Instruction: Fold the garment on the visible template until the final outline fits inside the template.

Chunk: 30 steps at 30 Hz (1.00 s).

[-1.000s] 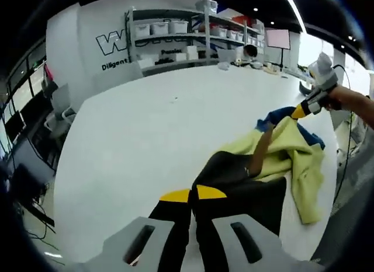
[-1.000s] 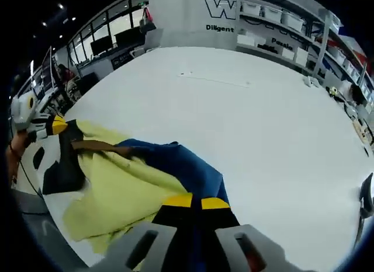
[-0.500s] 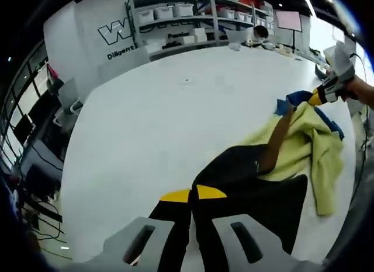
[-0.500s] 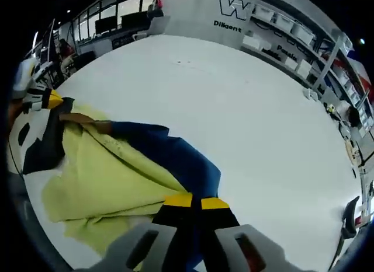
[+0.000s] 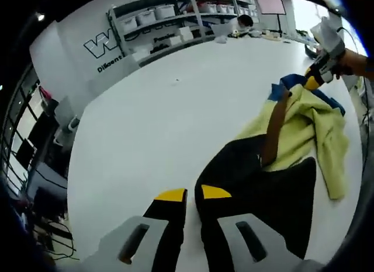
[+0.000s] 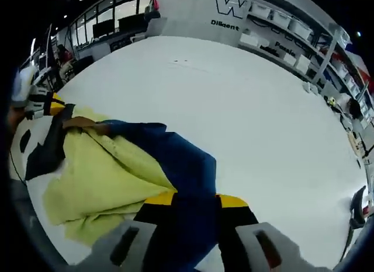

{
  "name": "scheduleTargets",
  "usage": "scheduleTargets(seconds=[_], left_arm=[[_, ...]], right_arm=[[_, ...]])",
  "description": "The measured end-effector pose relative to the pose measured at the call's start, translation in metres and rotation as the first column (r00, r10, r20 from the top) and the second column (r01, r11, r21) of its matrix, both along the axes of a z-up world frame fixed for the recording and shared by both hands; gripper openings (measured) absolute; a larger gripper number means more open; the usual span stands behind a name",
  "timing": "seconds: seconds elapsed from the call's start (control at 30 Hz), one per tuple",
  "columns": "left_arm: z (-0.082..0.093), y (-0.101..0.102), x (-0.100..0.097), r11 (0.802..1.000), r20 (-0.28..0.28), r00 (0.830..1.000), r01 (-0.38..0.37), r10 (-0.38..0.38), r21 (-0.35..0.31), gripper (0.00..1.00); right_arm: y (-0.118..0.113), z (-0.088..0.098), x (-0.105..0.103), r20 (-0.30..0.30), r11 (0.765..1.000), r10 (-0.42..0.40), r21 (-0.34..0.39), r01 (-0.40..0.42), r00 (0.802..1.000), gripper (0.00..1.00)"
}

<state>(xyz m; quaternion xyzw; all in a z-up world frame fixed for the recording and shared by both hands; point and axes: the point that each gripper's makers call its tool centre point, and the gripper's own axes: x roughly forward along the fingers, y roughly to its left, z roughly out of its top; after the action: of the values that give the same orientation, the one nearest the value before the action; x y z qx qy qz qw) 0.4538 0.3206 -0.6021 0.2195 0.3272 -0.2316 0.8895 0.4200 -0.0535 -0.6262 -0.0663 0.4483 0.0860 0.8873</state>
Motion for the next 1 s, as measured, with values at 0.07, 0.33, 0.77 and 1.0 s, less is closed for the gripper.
scheduleTargets(seconds=[0.07, 0.33, 0.77, 1.0], left_arm=[[0.004, 0.002, -0.001, 0.999, 0.027, 0.999, 0.032, -0.032, 0.016, 0.07], [0.025, -0.022, -0.017, 0.973, 0.13, 0.967, 0.228, -0.221, -0.04, 0.05], [0.02, -0.06, -0.033, 0.901, 0.138, 0.89, 0.427, -0.434, 0.077, 0.12], [0.009, -0.066, -0.033, 0.87, 0.113, 0.865, 0.474, -0.489, 0.136, 0.13]], right_arm=[[-0.01, 0.005, -0.003, 0.017, 0.999, -0.027, 0.026, 0.027, 0.999, 0.38], [-0.015, 0.044, 0.006, 0.142, 1.0, -0.01, 0.025, 0.006, 0.99, 0.43], [0.039, 0.062, 0.025, 0.229, 0.97, 0.233, 0.014, -0.243, 0.945, 0.43], [0.064, 0.063, 0.032, 0.248, 0.922, 0.385, -0.047, -0.385, 0.889, 0.37]])
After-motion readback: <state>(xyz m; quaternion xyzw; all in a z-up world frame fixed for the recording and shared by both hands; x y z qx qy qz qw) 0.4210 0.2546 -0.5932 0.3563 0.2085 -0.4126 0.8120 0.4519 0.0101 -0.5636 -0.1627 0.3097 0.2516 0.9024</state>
